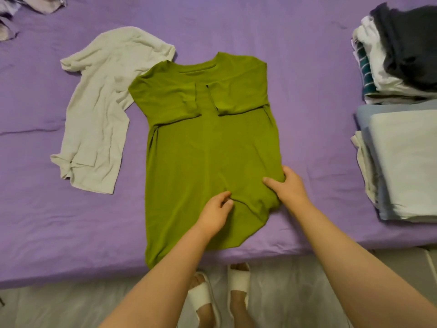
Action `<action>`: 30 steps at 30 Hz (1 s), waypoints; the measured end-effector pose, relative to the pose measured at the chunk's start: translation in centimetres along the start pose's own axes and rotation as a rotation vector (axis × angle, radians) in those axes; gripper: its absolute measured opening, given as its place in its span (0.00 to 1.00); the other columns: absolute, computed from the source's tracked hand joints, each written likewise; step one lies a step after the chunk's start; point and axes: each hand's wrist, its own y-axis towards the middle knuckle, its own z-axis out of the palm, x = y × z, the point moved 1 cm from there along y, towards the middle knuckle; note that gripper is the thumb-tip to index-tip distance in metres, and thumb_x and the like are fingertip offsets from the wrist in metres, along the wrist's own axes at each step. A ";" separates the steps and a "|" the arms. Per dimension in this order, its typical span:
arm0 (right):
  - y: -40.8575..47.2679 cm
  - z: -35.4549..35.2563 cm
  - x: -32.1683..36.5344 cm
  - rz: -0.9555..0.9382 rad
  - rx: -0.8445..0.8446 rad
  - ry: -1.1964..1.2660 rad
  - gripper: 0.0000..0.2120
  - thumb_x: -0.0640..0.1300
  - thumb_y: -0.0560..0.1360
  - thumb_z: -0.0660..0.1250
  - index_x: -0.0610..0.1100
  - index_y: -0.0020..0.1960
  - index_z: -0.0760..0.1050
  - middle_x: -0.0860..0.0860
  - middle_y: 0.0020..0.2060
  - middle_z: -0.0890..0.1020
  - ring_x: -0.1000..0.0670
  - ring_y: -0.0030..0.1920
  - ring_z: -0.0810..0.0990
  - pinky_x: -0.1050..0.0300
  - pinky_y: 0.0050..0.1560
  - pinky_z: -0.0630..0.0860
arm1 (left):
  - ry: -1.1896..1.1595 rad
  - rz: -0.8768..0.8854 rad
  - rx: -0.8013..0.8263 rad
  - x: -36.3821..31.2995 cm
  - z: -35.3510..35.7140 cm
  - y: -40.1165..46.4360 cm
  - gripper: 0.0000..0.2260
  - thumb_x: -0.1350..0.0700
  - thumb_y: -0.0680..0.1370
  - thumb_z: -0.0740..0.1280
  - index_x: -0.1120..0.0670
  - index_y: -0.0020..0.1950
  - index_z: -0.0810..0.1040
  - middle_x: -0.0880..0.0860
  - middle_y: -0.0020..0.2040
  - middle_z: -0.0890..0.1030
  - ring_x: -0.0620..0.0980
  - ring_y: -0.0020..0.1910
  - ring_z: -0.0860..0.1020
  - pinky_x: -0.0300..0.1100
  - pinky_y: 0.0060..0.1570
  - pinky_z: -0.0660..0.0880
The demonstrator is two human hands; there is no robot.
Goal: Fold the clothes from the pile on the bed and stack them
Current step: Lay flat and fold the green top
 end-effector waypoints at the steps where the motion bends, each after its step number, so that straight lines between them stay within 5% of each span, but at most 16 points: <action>1: -0.5 -0.1 -0.2 -0.003 0.018 -0.021 0.16 0.38 0.70 0.74 0.39 0.56 0.76 0.40 0.52 0.82 0.49 0.46 0.79 0.62 0.43 0.71 | -0.007 -0.019 -0.003 0.1 0.0 -0.1 0.18 0.61 0.81 0.61 0.62 0.71 0.68 0.59 0.70 0.71 0.52 0.69 0.70 0.37 0.64 0.63; 6: -2.8 -2.2 -1.7 -0.005 0.192 -0.391 0.20 0.43 0.71 0.74 0.39 0.59 0.75 0.40 0.55 0.82 0.41 0.55 0.80 0.50 0.54 0.74 | 0.045 -0.109 -0.092 1.1 0.1 -1.4 0.16 0.59 0.80 0.63 0.60 0.68 0.72 0.62 0.60 0.79 0.57 0.58 0.77 0.42 0.56 0.69; 9: -4.2 -4.3 -2.4 0.052 0.132 -0.475 0.18 0.49 0.71 0.73 0.40 0.56 0.76 0.40 0.52 0.82 0.39 0.54 0.80 0.47 0.52 0.75 | 0.147 -0.136 -0.241 2.4 -1.1 -3.0 0.13 0.60 0.79 0.65 0.61 0.63 0.76 0.61 0.57 0.80 0.57 0.57 0.77 0.42 0.55 0.68; 15: -6.9 -5.0 -4.0 0.081 0.061 -0.251 0.09 0.38 0.72 0.71 0.38 0.50 0.75 0.42 0.44 0.79 0.43 0.47 0.78 0.53 0.43 0.67 | 0.434 -0.393 -0.503 5.3 -3.5 -6.8 0.22 0.53 0.75 0.68 0.53 0.69 0.70 0.59 0.69 0.68 0.60 0.67 0.65 0.51 0.63 0.66; 17: -7.6 -4.2 -4.6 0.120 0.030 -0.224 0.11 0.41 0.73 0.72 0.38 0.53 0.75 0.46 0.44 0.78 0.46 0.47 0.77 0.53 0.45 0.68 | 0.364 -0.473 -0.562 6.1 -3.9 -7.6 0.29 0.52 0.74 0.71 0.54 0.72 0.65 0.60 0.72 0.63 0.62 0.69 0.63 0.55 0.65 0.64; 20: -8.7 -2.8 -5.4 0.196 0.004 -0.096 0.07 0.41 0.72 0.73 0.42 0.42 0.74 0.47 0.39 0.78 0.48 0.42 0.75 0.55 0.40 0.69 | 0.118 -0.607 -0.609 7.9 -4.6 -8.0 0.35 0.50 0.73 0.73 0.57 0.74 0.60 0.63 0.70 0.64 0.65 0.67 0.66 0.58 0.62 0.66; 24: -9.7 -1.9 -6.0 0.309 -0.143 0.223 0.08 0.35 0.74 0.70 0.42 0.40 0.71 0.43 0.41 0.78 0.48 0.37 0.75 0.65 0.34 0.72 | -0.076 -0.717 -0.535 10.4 -6.0 -8.6 0.25 0.46 0.74 0.72 0.58 0.65 0.72 0.62 0.63 0.76 0.64 0.62 0.73 0.55 0.62 0.70; 27: -10.2 -1.7 -5.5 0.377 -0.244 0.435 0.06 0.36 0.75 0.68 0.42 0.47 0.71 0.39 0.49 0.78 0.45 0.47 0.75 0.46 0.51 0.75 | -0.066 -0.630 -0.471 10.8 -6.5 -9.5 0.16 0.46 0.74 0.71 0.56 0.54 0.78 0.60 0.54 0.80 0.62 0.58 0.74 0.52 0.58 0.71; 30: -10.5 -2.0 -4.8 0.402 -0.335 0.523 0.09 0.35 0.75 0.68 0.47 0.43 0.70 0.42 0.44 0.79 0.46 0.38 0.76 0.53 0.35 0.76 | -0.252 -0.448 -0.516 10.2 -6.5 -10.7 0.09 0.55 0.76 0.70 0.60 0.46 0.75 0.63 0.46 0.80 0.60 0.47 0.77 0.49 0.45 0.71</action>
